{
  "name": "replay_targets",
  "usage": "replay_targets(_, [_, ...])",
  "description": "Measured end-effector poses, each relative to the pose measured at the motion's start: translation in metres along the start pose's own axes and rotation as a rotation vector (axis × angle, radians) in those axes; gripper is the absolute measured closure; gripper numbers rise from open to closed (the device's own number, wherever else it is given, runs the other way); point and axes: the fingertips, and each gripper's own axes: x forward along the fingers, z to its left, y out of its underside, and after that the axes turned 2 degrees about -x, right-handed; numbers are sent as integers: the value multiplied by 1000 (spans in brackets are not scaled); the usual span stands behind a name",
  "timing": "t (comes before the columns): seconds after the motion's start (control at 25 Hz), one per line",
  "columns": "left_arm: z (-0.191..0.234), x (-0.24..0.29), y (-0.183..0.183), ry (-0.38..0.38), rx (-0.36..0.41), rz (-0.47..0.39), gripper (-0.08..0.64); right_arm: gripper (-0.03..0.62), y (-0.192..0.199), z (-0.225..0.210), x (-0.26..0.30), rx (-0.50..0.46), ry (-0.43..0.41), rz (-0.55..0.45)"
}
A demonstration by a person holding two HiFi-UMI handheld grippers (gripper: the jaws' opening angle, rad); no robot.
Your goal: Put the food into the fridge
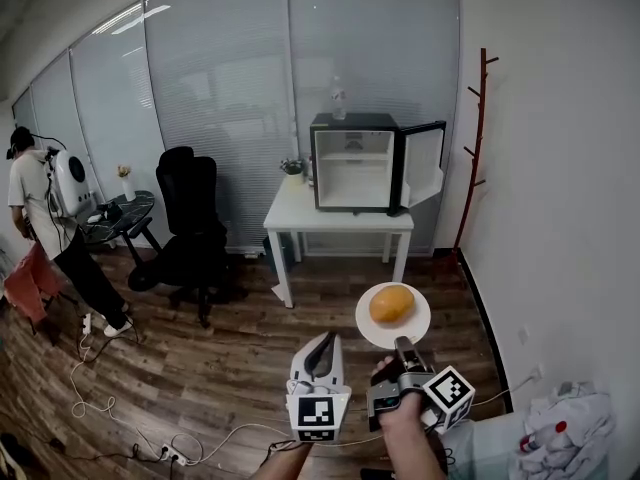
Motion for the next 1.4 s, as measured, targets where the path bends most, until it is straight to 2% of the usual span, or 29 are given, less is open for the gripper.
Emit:
replay_targets(0.36, [-11,13,9,-15,4,14,530,552,-21,-13,8,-2,15,8])
replay_targets(0.64, [2,46,15,-8,-1,8,531,552,-24,-16,43,-14,19,13])
replay_targets(0.92, [45,101,27,-17,-20,2,531,552,-20,-18,110,-35,36,8])
replay_targets(1.4, [137,198,40,-12,-32,-9,530,552,16,-5,242,-31,16,9])
